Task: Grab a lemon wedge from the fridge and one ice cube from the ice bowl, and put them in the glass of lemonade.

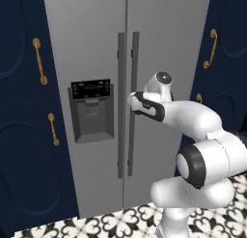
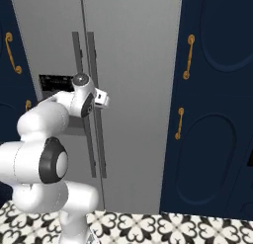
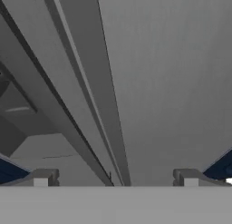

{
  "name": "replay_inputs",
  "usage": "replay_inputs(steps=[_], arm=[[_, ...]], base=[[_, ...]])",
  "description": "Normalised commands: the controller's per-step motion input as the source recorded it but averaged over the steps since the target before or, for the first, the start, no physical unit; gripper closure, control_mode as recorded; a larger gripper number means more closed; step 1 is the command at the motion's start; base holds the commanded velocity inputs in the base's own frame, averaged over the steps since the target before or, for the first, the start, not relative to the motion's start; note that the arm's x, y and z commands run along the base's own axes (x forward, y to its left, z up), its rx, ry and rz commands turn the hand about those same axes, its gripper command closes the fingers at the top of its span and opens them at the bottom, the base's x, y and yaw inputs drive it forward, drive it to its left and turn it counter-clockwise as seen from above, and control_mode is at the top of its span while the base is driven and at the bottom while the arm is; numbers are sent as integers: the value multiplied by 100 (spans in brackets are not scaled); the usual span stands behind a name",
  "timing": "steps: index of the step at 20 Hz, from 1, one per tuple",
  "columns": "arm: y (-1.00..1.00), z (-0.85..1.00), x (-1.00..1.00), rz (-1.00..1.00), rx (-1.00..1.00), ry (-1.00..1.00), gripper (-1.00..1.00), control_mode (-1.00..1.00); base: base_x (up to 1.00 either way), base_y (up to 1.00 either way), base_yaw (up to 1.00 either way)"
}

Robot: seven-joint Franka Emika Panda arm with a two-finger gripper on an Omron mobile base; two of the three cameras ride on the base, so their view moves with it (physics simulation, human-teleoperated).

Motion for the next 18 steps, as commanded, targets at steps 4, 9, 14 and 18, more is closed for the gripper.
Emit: replay_inputs(steps=[4,9,14,18], arm=[[21,0,8,0,-6,-3,-100,-100],[7,0,42,-5,-5,0,-100,-100],[0,0,60,-7,-1,2,-100,-100],[0,0,59,-2,0,5,-100,-100]], base=[[0,0,0],[0,0,0],[0,0,0],[0,0,0]])
